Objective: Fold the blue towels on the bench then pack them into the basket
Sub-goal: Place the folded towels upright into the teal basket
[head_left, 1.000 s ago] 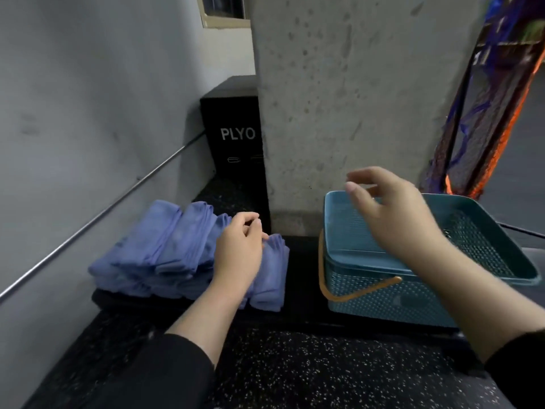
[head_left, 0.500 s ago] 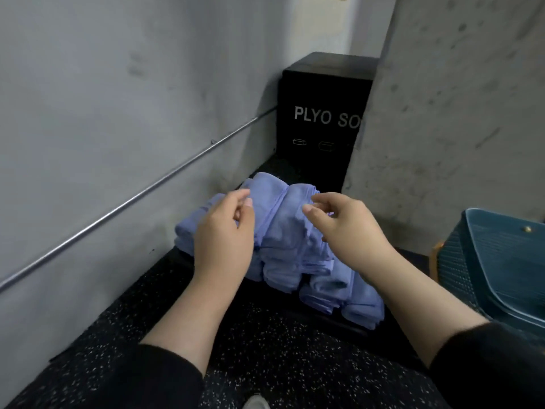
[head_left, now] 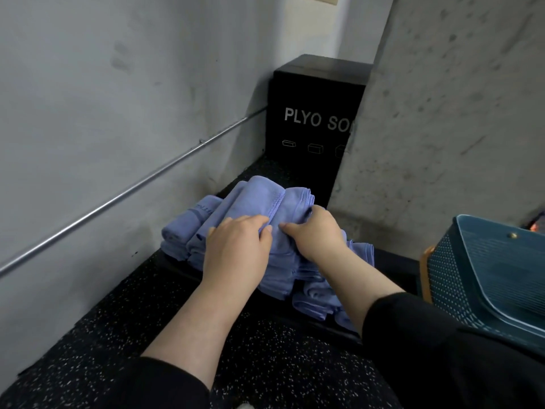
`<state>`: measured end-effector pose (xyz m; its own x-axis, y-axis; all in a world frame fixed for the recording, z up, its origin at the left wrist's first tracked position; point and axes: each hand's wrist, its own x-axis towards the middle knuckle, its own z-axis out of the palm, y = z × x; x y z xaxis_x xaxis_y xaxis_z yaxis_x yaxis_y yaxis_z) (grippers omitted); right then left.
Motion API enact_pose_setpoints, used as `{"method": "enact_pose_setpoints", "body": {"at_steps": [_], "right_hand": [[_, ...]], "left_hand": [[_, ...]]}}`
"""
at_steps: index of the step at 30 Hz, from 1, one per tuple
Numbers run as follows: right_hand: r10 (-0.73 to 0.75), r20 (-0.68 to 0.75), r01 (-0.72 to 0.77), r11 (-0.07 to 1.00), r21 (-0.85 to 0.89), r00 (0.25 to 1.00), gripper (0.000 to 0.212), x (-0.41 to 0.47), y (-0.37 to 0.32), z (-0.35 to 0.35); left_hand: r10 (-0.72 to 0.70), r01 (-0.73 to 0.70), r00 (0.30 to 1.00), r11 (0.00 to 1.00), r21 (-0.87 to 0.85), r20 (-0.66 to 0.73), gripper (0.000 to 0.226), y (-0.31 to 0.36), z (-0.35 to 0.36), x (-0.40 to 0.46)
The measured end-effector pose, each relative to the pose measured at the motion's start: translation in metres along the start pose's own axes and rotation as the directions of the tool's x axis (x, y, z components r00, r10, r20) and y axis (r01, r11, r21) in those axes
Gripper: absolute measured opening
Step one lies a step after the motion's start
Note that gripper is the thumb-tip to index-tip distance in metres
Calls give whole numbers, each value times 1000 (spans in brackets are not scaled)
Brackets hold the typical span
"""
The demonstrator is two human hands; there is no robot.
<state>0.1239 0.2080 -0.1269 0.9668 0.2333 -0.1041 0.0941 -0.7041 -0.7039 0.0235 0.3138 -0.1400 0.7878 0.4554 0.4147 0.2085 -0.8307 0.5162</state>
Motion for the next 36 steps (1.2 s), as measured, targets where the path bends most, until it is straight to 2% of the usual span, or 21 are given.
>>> {"method": "enact_pose_setpoints", "body": {"at_steps": [5,8,10,12,13,15,17,20,22,24,27,28,32,34,36], "right_hand": [[30,-88,-4,960,281,996,22,-3,3,1],[73,-159,17,863,506,985,8,-14,2,-9],[88,-149,21,794,608,985,6,-21,1,-19],[74,-118,25,738,674,990,6,-26,-1,-29],[61,-105,29,722,692,993,9,-29,-1,-34],[31,-74,31,704,710,997,16,-35,-1,-44],[-1,-45,33,686,727,999,18,-43,0,-53],[-12,22,-9,642,767,1000,20,-53,3,-73],[12,82,-73,599,798,997,29,-57,8,-92],[24,109,-103,580,808,994,36,-59,16,-117],[55,37,-64,650,757,998,25,-61,35,-163],[69,-1,-46,674,737,998,23,-62,42,-181],[123,-128,-1,726,688,984,25,-58,80,-260],[178,-156,-37,765,642,972,25,-55,102,-292],[241,-119,-126,797,591,963,27,-50,125,-309]], "left_hand": [[-71,71,997,997,-10,-18,20,-1,-2,-1],[-109,108,994,994,13,22,25,0,-3,0],[-117,116,993,993,5,25,29,2,-4,1],[-108,107,994,992,-63,-3,33,9,-9,2],[-121,118,993,981,-153,-8,33,16,-13,2],[-184,199,980,889,-413,77,37,30,-17,1],[-187,309,949,701,-642,253,32,44,-15,-1],[-144,418,905,475,-775,400,18,65,-12,-3],[-101,398,914,414,-819,393,15,80,-9,-6],[-32,365,921,409,-836,387,21,101,-6,-11],[23,382,909,355,-853,416,26,132,8,-18],[5,381,913,351,-855,409,25,140,15,-18],[-30,331,931,493,-805,364,19,164,49,-17],[-27,345,918,543,-766,395,23,174,67,-17],[-19,361,902,580,-730,431,27,185,84,-18]]}}
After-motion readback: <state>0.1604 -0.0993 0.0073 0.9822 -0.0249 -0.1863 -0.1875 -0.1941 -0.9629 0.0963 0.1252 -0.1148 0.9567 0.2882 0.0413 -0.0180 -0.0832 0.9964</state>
